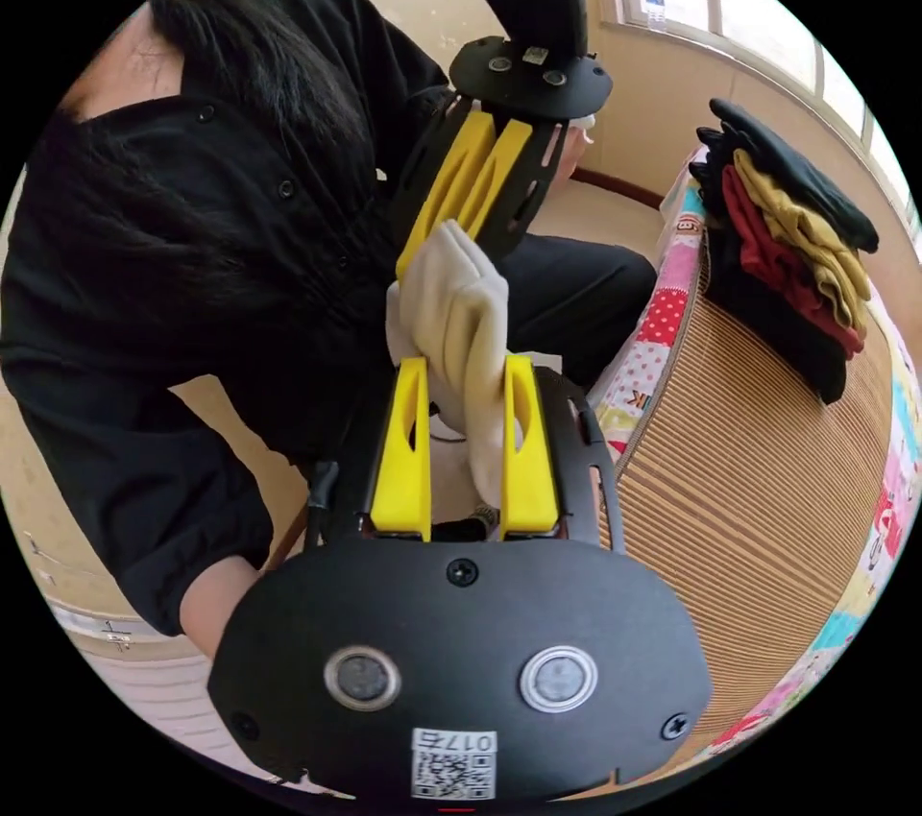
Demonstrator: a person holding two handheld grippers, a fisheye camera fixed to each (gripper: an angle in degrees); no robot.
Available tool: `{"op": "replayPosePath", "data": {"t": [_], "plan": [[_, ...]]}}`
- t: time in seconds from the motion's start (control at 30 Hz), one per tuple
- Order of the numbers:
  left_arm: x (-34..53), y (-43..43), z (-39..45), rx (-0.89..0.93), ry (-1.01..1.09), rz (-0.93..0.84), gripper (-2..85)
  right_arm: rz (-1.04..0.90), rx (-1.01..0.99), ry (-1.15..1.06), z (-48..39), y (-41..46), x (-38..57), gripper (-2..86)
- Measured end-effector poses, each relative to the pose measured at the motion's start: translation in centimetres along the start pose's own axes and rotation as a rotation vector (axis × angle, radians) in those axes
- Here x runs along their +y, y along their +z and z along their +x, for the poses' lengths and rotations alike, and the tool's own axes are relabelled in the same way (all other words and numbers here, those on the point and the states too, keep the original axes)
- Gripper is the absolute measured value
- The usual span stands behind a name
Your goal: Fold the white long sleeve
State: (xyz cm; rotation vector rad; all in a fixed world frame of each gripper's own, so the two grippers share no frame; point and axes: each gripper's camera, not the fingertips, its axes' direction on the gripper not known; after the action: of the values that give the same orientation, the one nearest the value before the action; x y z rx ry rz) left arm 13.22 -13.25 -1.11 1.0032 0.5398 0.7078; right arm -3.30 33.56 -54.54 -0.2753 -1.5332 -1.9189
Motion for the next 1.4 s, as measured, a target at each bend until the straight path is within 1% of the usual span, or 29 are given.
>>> {"op": "replayPosePath", "data": {"t": [0.07,0.1,0.13,0.17,0.2,0.23,0.27,0.3,0.33,0.37,0.4,0.43,0.47,0.5,0.53,0.57,0.6,0.63,0.7,0.77,0.83,0.93,1.0,1.07,1.13,1.2,1.27,1.33,1.4], "plan": [[-1.1,-1.5,1.4,0.056,0.077,0.041,1.4,0.04,-0.079,-0.043,1.0,-1.4,-0.9,10.7],[-1.2,-1.9,1.8,0.044,0.086,0.047,1.6,0.042,-0.155,-0.051,1.8,-2.7,-1.3,8.7],[-1.4,-2.9,2.2,0.015,0.084,0.06,2.1,0.077,-0.12,-0.026,2.0,-4.4,-1.1,7.1],[-1.3,-4.1,2.2,-0.011,0.048,0.09,2.8,0.109,-0.06,-0.031,1.6,-5.5,-0.7,6.6],[-1.2,-4.8,2.0,-0.027,0.018,0.111,3.2,0.183,0.086,-0.018,0.7,-7.7,0.3,5.8],[-0.8,-6.5,1.6,-0.082,-0.077,0.178,4.7,0.265,0.198,0.08,1.0,-10.2,1.6,5.4],[0.0,-8.6,1.5,-0.12,-0.153,0.278,6.8,0.314,0.231,0.147,1.4,-11.6,2.4,5.3],[0.5,-9.7,1.7,-0.125,-0.176,0.339,8.2,0.442,0.299,0.295,2.1,-14.8,4.5,5.2],[1.7,-11.9,2.4,-0.122,-0.187,0.456,10.0,0.591,0.365,0.418,2.2,-17.8,7.1,5.1],[2.9,-13.7,3.4,-0.141,-0.192,0.539,10.7,0.67,0.39,0.462,2.0,-19.2,8.5,5.0],[3.4,-14.4,3.8,-0.166,-0.203,0.562,10.3,0.824,0.429,0.541,1.4,-21.9,11.3,4.9],[4.2,-15.2,4.7,-0.245,-0.241,0.572,9.4,0.924,0.485,0.571,0.1,-24.1,13.0,4.8],[4.7,-15.3,5.3,-0.338,-0.276,0.541,7.7,0.955,0.539,0.579,-0.9,-25.1,13.3,4.8],[4.7,-15.1,5.6,-0.377,-0.291,0.513,6.8,0.981,0.641,0.598,-2.5,-26.9,13.0,4.7],[4.4,-14.3,5.6,-0.413,-0.318,0.445,8.8,0.974,0.723,0.617,-3.7,-28.7,11.8,4.6],[3.6,-13.0,5.3,-0.384,-0.333,0.371,11.0,0.969,0.76,0.623,-4.2,-29.5,11.0,4.6],[3.1,-12.2,5.1,-0.353,-0.336,0.336,12.2,0.959,0.825,0.624,-5.0,-31.3,9.1,4.5],[1.8,-10.5,4.9,-0.286,-0.332,0.275,13.8,0.955,0.878,0.624,-5.5,-33.1,6.8,4.4],[-0.4,-8.1,5.4,-0.219,-0.302,0.227,14.6,0.966,0.954,0.68,-6.0,-35.9,3.6,4.3],[-2.8,-6.7,7.4,-0.205,-0.247,0.269,15.0,0.953,1.072,0.708,-6.8,-38.4,0.1,4.3],[-3.8,-7.1,8.4,-0.184,-0.256,0.362,15.4,0.905,1.318,0.713,-8.6,-40.8,-5.0,4.2],[-5.6,-8.1,9.4,-0.04,-0.209,0.455,16.1,0.921,1.536,0.758,-10.5,-43.7,-9.4,4.1],[-6.9,-8.8,9.6,-0.04,-0.213,0.479,17.1,0.943,1.604,0.746,-11.1,-45.1,-11.2,4.0],[-8.8,-9.5,9.4,-0.159,-0.26,0.499,18.3,0.949,1.609,0.737,-11.4,-46.6,-12.8,4.0],[-10.8,-9.6,8.9,-0.174,-0.268,0.521,18.1,0.968,1.61,0.74,-11.5,-48.3,-14.4,4.1],[-12.8,-9.1,8.3,-0.16,-0.292,0.563,16.4,1.003,1.636,0.745,-11.6,-49.1,-15.1,4.2],[-14.9,-7.9,7.4,-0.234,-0.366,0.599,12.1,1.044,1.663,0.757,-12.0,-49.8,-15.2,4.4],[-16.0,-7.4,6.6,-0.28,-0.408,0.584,8.3,1.075,1.687,0.777,-13.0,-50.6,-14.7,4.7],[-15.1,-8.5,6.3,-0.237,-0.425,0.629,5.0,1.077,1.709,0.78,-14.0,-50.9,-13.7,5.0]]}}
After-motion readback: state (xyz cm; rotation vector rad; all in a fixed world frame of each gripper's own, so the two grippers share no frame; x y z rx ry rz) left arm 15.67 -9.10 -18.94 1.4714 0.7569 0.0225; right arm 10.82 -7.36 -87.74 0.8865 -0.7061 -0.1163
